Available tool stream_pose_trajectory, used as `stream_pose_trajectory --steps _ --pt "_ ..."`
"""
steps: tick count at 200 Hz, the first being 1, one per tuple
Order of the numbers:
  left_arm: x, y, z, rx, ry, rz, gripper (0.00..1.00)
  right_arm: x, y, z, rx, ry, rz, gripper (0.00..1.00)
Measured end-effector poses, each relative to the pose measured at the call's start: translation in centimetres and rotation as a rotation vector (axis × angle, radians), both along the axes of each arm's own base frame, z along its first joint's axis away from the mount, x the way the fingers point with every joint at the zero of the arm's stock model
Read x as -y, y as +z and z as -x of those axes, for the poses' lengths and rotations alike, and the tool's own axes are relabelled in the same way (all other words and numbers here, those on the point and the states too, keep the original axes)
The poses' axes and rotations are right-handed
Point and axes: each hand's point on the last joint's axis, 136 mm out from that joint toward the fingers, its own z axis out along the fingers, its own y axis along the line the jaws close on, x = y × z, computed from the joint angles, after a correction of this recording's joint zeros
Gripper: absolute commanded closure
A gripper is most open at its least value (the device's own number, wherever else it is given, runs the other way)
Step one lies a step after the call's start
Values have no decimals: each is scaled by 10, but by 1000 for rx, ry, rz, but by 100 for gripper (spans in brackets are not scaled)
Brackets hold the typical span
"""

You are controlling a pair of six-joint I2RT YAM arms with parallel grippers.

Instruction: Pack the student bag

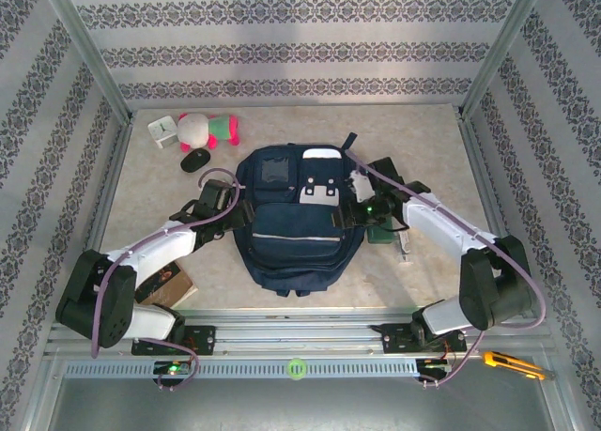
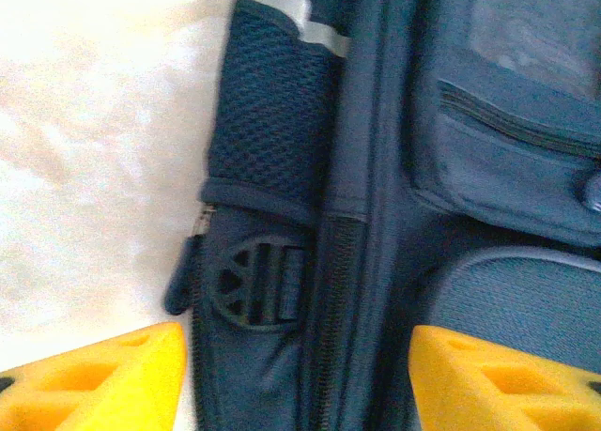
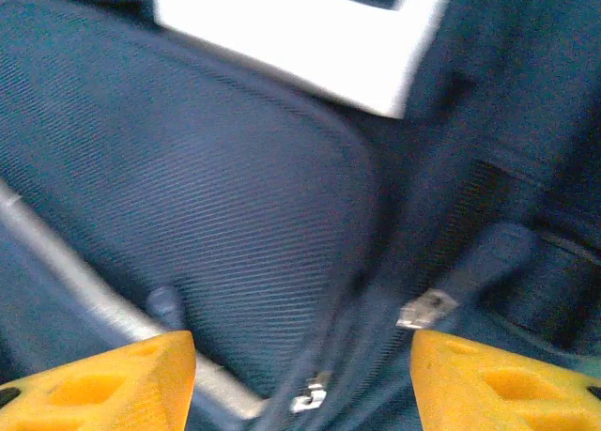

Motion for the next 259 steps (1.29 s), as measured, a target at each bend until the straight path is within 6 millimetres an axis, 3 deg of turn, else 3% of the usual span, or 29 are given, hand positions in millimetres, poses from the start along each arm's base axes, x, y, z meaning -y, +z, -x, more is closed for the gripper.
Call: stream_pose_trajectory --steps 25,61,88,93,96,117,151,174,198,259 --pt "-22 3 12 -38 119 -23 23 -1 -21 -8 -36 -100 -28 38" --pt "-73 27 26 -44 323 -9 12 -14 -42 -37 -55 -159 -70 37" --pt "-118 34 41 -96 491 7 9 -29 -30 -72 24 -159 -110 33" --pt "-125 35 43 -112 516 2 4 -31 -26 -77 44 -159 -116 32" --pt "-129 35 45 -120 530 -2 0 -32 -23 -80 56 -158 -119 32" --pt "-154 38 60 -171 640 -13 1 -41 -5 -91 134 -149 -138 32" --pt "-205 29 98 -274 889 -6 1 -65 24 -81 218 -73 -173 31" --pt "-220 25 114 -311 979 -12 1 -85 39 -67 260 -1 -186 31" --pt "-233 21 123 -333 1051 -19 1 -99 42 -52 275 58 -186 30" --pt "-265 -5 167 -434 1259 -18 0 -96 41 -39 297 86 -162 30"
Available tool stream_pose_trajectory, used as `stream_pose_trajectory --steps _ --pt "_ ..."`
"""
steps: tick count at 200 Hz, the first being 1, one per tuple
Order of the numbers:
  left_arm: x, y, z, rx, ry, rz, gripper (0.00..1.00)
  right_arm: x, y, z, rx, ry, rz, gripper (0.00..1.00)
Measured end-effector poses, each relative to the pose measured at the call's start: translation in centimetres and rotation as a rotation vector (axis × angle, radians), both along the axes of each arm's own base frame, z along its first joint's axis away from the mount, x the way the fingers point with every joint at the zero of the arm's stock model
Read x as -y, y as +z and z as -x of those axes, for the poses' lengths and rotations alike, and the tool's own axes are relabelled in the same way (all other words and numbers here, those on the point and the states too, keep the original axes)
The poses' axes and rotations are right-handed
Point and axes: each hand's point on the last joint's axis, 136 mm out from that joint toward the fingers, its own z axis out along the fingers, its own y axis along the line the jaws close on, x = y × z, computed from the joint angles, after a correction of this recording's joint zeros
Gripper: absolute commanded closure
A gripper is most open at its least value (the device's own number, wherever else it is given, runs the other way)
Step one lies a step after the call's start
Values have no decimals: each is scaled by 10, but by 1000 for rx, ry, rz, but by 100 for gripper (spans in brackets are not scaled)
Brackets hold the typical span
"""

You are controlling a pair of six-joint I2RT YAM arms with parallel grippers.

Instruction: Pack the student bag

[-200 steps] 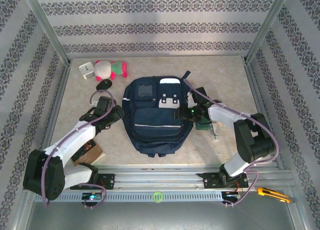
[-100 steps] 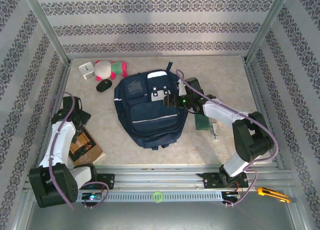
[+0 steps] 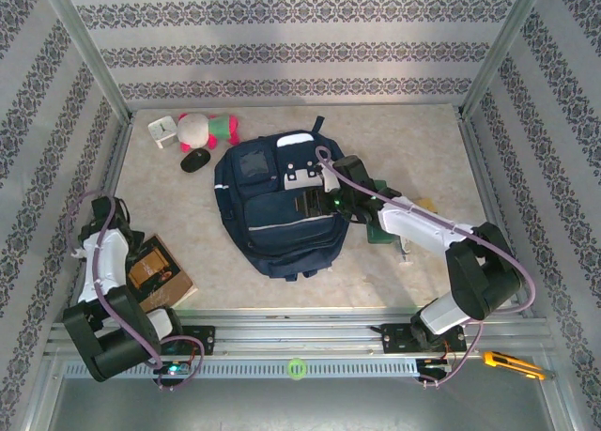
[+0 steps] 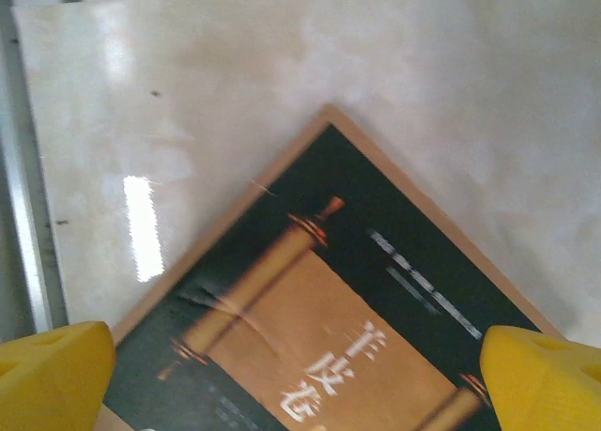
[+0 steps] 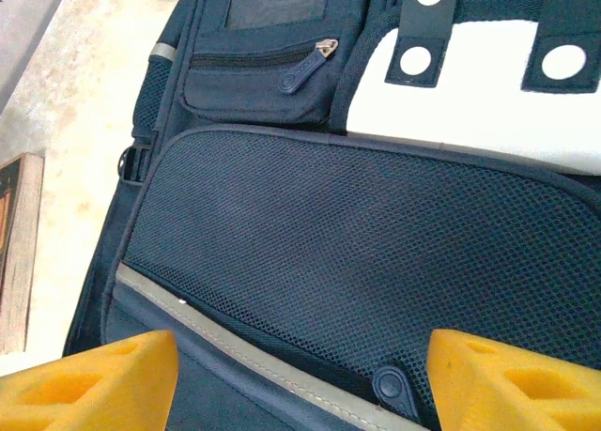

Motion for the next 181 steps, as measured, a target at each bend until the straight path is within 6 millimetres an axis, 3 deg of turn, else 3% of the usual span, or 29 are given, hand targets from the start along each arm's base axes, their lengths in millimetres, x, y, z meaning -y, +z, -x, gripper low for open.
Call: stream_pose_trajectory --steps 56,84,117,137,162,181 --pt "-4 -33 23 -42 101 65 4 3 7 6 16 6 1 30" --pt "1 -49 8 3 86 127 9 1 11 10 21 17 3 30" --pt "7 -52 -18 118 46 192 11 -6 18 18 6 35 -8 30" --pt "15 -52 -24 159 10 219 10 -30 40 23 15 93 -35 30" --pt "27 -50 -32 174 -60 223 10 -87 72 30 38 201 -82 31" --pt "40 -50 -41 173 -133 229 10 -128 74 41 11 273 -101 32"
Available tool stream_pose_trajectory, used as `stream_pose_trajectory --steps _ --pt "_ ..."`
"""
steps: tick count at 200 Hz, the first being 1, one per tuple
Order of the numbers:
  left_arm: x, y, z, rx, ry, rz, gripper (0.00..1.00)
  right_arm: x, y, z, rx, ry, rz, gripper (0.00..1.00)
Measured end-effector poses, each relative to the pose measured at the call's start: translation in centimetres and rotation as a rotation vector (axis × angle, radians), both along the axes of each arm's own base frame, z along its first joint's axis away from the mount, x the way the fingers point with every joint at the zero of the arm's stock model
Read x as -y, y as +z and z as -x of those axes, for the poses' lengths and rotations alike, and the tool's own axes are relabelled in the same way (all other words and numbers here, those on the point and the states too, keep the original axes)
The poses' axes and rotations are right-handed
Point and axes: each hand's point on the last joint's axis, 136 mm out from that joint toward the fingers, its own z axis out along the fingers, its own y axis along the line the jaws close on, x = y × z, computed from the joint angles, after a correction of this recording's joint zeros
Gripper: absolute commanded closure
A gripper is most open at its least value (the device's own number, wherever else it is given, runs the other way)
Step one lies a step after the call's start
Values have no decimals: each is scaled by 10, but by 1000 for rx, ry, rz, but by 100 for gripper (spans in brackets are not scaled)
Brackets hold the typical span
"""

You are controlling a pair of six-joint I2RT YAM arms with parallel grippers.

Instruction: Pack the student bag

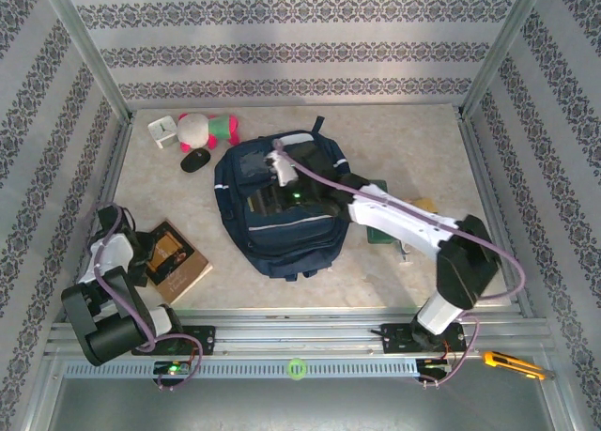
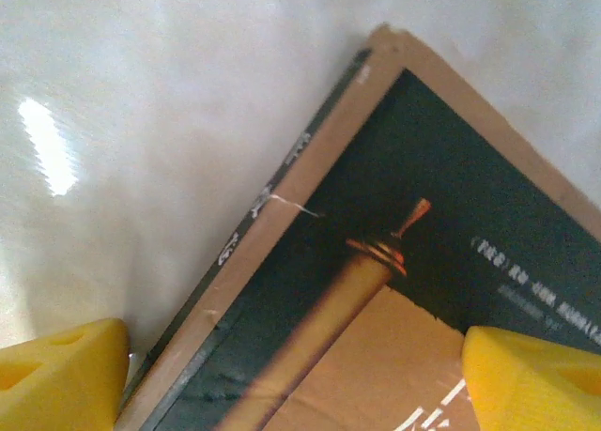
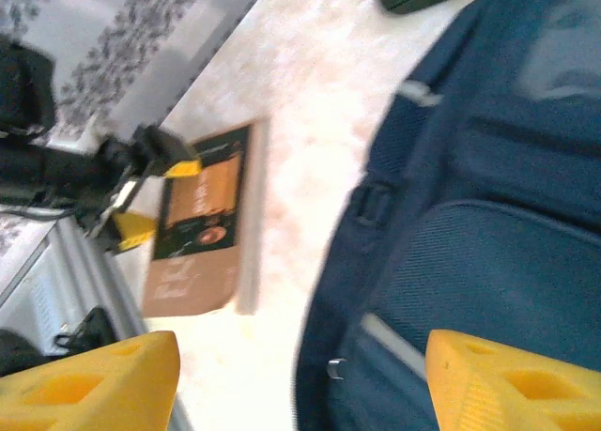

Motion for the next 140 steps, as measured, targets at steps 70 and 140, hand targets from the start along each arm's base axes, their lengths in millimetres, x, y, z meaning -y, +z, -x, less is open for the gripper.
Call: stream_pose_trajectory --steps 70,140 --pt "48 11 -16 121 -197 86 12 -115 -81 22 -179 149 108 36" --pt "56 19 -16 161 -256 90 20 -145 -154 -3 -224 139 252 46"
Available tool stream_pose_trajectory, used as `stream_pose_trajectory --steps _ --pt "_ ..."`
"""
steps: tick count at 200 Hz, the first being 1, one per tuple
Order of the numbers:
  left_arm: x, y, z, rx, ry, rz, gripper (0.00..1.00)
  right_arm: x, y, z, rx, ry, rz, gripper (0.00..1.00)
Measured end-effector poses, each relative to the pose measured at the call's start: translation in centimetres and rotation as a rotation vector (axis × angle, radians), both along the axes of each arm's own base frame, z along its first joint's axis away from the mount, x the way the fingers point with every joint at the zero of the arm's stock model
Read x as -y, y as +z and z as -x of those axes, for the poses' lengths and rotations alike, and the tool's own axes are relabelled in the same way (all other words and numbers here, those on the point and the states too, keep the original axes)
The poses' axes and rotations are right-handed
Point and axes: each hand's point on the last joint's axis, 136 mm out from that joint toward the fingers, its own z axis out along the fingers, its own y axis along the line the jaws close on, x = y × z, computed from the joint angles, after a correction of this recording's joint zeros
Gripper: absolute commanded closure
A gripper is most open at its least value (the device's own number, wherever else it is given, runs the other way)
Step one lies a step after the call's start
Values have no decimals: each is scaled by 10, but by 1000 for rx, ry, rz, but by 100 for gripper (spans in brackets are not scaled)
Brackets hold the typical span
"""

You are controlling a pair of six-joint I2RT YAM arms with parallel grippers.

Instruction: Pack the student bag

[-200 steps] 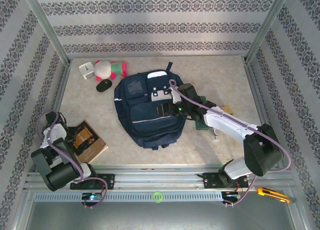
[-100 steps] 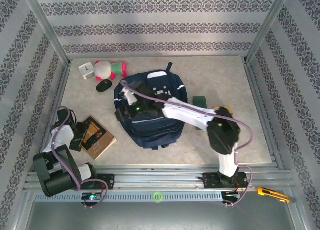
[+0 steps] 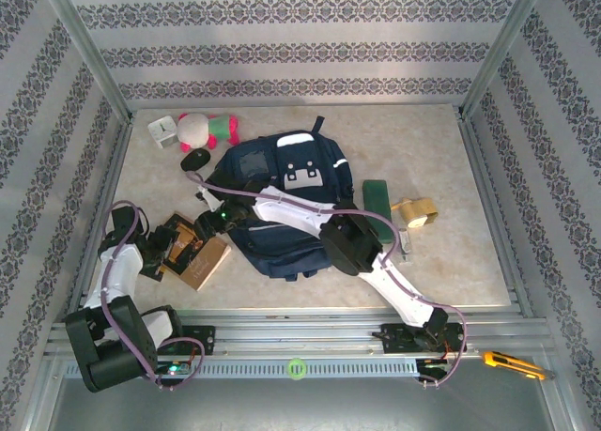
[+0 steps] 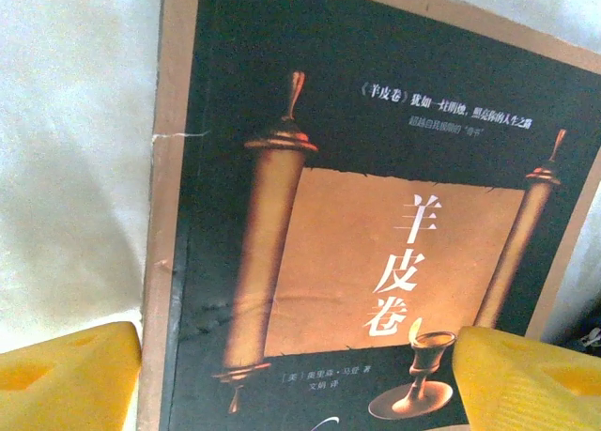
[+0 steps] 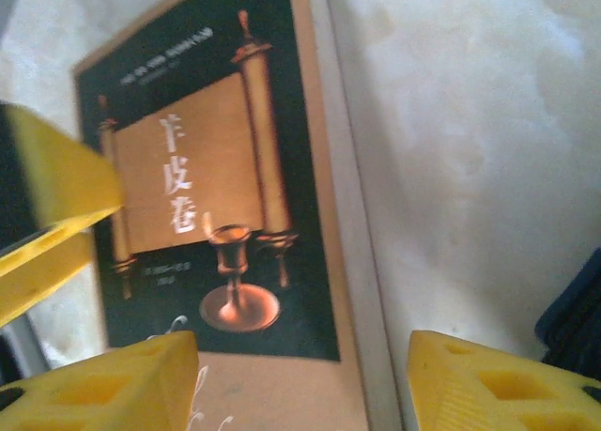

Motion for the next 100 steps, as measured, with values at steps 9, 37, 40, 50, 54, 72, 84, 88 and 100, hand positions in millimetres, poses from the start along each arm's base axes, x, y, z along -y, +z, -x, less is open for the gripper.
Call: stream_pose_trajectory --steps 9,37,40,50,54,72,84,88,100 --pt "2 0 0 3 -9 4 23 0 -7 0 -8 3 15 49" --pt "7 3 -1 28 -32 23 26 3 -22 1 -20 25 54 61" --pt "7 4 -1 33 -35 22 26 3 -23 1 -20 28 56 63" --pt "9 7 -3 49 -42 24 26 5 -24 1 -25 27 63 65" --pt "10 8 -3 55 -46 28 26 6 -24 1 -25 29 66 66" --pt "13 12 -5 76 -57 42 26 8 -25 1 -34 30 69 68" --pt "15 14 -6 91 -62 49 25 9 -25 0 -42 30 65 70" --pt "16 16 -7 99 -64 49 25 9 -24 0 -46 31 63 70" --pt "15 21 -7 117 -64 38 22 11 -24 -1 -61 26 60 70"
